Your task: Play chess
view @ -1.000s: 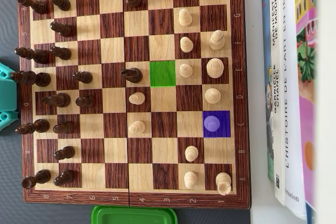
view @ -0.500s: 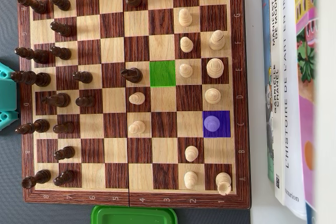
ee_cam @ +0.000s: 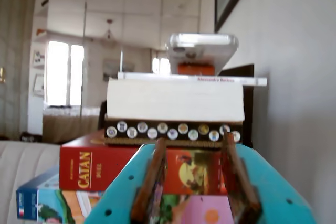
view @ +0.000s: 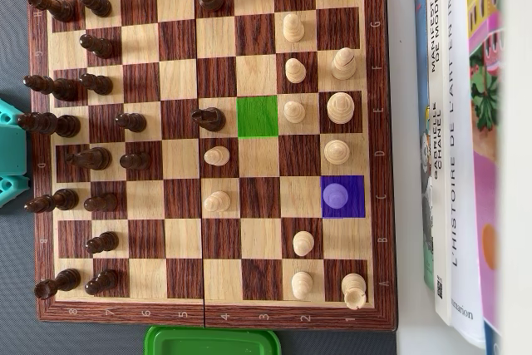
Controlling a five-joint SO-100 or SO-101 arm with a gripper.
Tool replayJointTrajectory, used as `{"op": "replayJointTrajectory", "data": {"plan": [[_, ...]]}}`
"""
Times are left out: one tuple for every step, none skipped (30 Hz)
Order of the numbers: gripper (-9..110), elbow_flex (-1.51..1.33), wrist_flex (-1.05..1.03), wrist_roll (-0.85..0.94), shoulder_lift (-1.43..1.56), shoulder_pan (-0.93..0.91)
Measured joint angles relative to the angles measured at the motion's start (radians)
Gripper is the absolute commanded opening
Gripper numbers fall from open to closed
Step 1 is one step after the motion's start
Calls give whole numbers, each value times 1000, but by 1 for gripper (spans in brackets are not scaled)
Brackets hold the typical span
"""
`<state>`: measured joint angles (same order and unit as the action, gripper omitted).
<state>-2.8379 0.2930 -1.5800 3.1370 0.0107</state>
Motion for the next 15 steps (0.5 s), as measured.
{"op": "replayJointTrajectory", "data": {"plan": [[15, 18, -57, 0, -26, 0], [15, 29, -112, 2, -43, 0], [15, 37, -163, 8, -57, 0], [15, 46, -210, 17, -71, 0], [15, 54, -255, 25, -84, 0], [15, 61, -302, 32, -98, -2], [15, 69, -347, 37, -109, -6], [15, 81, -394, 38, -121, -11], [15, 95, -442, 38, -138, -14], [16, 110, -494, 38, -152, -15], [16, 130, -546, 38, -170, -15], [16, 152, -597, 38, -193, -20], [16, 176, -650, 38, -216, -26], [16, 202, -703, 38, -242, -31], [16, 230, -755, 38, -272, -35]]}}
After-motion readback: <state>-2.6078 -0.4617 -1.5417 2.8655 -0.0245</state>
